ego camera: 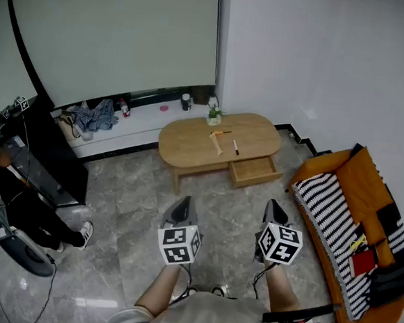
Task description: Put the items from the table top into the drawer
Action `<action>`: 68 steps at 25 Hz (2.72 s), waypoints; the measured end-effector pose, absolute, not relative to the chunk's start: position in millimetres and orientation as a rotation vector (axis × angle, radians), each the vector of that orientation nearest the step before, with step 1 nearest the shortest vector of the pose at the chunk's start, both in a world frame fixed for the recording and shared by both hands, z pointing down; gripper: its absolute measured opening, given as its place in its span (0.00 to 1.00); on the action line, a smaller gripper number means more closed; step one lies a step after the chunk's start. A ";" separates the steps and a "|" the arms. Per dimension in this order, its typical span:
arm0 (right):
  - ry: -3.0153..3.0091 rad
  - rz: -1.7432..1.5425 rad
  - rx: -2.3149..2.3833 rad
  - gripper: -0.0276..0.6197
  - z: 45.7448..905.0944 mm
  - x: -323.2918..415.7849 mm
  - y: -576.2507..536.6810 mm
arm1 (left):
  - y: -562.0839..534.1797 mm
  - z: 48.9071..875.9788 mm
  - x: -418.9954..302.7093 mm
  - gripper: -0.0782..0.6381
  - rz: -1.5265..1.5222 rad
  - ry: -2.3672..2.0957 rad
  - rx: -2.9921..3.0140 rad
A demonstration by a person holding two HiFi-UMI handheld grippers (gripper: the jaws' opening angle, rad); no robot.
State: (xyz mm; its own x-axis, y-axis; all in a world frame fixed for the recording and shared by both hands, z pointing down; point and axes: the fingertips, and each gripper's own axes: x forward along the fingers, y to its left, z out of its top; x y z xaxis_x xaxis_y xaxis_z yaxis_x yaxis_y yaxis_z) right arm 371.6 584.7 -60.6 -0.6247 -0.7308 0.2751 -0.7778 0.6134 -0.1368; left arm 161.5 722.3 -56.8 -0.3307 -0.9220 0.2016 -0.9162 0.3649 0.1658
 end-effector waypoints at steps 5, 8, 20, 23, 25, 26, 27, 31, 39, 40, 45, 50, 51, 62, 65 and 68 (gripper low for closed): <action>-2.644 0.352 1.230 0.03 -57.6 367.2 595.4 | 726.0 -53.2 161.2 0.12 -0.025 -2.364 1.651; -2.671 0.371 1.236 0.03 -61.7 358.0 603.4 | 732.5 -53.4 154.4 0.12 -0.016 -2.363 1.659; -2.607 0.415 1.290 0.03 -45.9 348.4 611.7 | 734.2 -44.5 139.4 0.12 -0.012 -2.329 1.713; -2.594 0.430 1.298 0.03 -40.4 344.1 605.1 | 725.9 -38.4 137.1 0.12 0.012 -2.313 1.729; -2.584 0.440 1.303 0.03 -36.5 341.3 597.0 | 715.4 -37.1 135.1 0.12 0.022 -2.307 1.741; -2.578 0.444 1.304 0.03 -34.1 340.0 591.8 | 709.1 -36.9 134.3 0.12 0.024 -2.304 1.747; -2.571 0.448 1.304 0.03 -31.6 338.2 585.9 | 702.3 -36.8 133.1 0.12 0.026 -2.302 1.753; -2.552 0.450 1.296 0.03 -23.2 324.6 555.3 | 668.9 -34.7 123.6 0.12 0.032 -2.297 1.771; -2.564 0.426 1.225 0.03 -26.1 280.9 457.1 | 571.8 -36.6 94.0 0.12 0.017 -2.311 1.749; -2.565 0.421 1.209 0.03 -26.4 275.4 443.0 | 558.8 -36.7 90.5 0.12 0.015 -2.315 1.740; -2.569 0.434 1.151 0.03 -23.9 254.5 369.3 | 493.4 -37.2 75.5 0.12 0.028 -2.332 1.706; -2.561 0.462 1.116 0.03 -13.0 242.6 309.8 | 444.9 -28.1 63.2 0.12 0.069 -2.343 1.665; -2.554 0.470 1.111 0.03 -9.8 241.5 300.7 | 437.7 -25.5 61.9 0.12 0.076 -2.341 1.658; -2.484 0.559 1.092 0.03 29.6 213.4 226.9 | 356.3 3.8 36.5 0.12 0.152 -2.279 1.654; -2.466 0.571 1.114 0.03 37.6 201.5 199.0 | 322.7 9.5 23.3 0.12 0.143 -2.263 1.677; -2.466 0.557 1.136 0.03 34.7 177.8 165.9 | 282.6 10.4 -0.4 0.12 0.136 -2.247 1.710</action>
